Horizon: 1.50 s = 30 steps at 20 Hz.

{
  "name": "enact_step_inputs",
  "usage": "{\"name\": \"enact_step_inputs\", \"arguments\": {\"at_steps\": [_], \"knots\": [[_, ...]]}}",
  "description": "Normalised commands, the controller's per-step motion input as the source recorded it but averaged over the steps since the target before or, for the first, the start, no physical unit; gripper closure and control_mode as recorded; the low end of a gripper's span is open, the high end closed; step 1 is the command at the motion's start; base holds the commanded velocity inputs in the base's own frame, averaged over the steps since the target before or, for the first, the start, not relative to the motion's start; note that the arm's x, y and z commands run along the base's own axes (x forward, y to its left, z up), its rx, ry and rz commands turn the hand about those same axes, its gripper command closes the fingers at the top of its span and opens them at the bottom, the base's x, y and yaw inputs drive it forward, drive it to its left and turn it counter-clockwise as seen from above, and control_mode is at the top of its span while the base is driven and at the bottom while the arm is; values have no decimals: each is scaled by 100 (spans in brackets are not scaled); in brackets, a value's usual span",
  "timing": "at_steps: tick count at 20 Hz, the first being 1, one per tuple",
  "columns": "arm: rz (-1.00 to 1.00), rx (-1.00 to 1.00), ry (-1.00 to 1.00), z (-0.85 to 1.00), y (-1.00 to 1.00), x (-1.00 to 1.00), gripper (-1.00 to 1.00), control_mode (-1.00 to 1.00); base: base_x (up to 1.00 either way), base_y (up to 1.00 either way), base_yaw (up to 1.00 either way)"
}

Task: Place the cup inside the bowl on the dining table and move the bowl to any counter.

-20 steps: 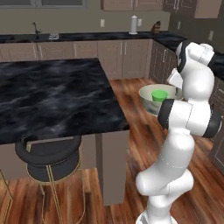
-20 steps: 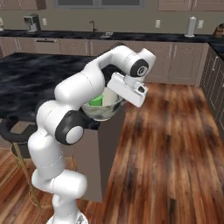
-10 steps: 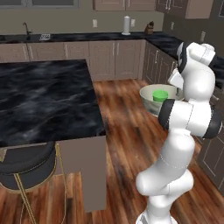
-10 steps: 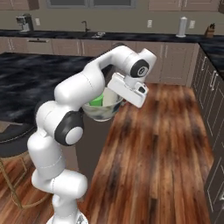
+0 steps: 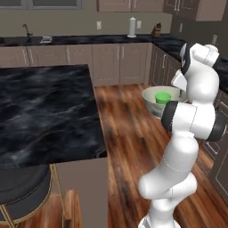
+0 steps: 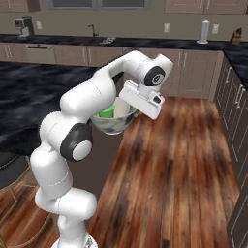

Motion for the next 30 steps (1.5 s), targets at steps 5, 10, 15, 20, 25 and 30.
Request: {"name": "enact_step_inputs", "arguments": {"at_steps": [5,10,15,20,25,30], "knots": [[0,0,0,0,0,0,100,100,80,-45,5],[0,0,0,0,0,0,100,100,73,-66,1],[0,0,0,0,0,0,100,100,74,-60,2],[0,0,0,0,0,0,100,100,79,-52,0],[0,0,0,0,0,0,100,100,100,-32,0],[0,0,0,0,0,0,100,100,95,-24,0]]}}
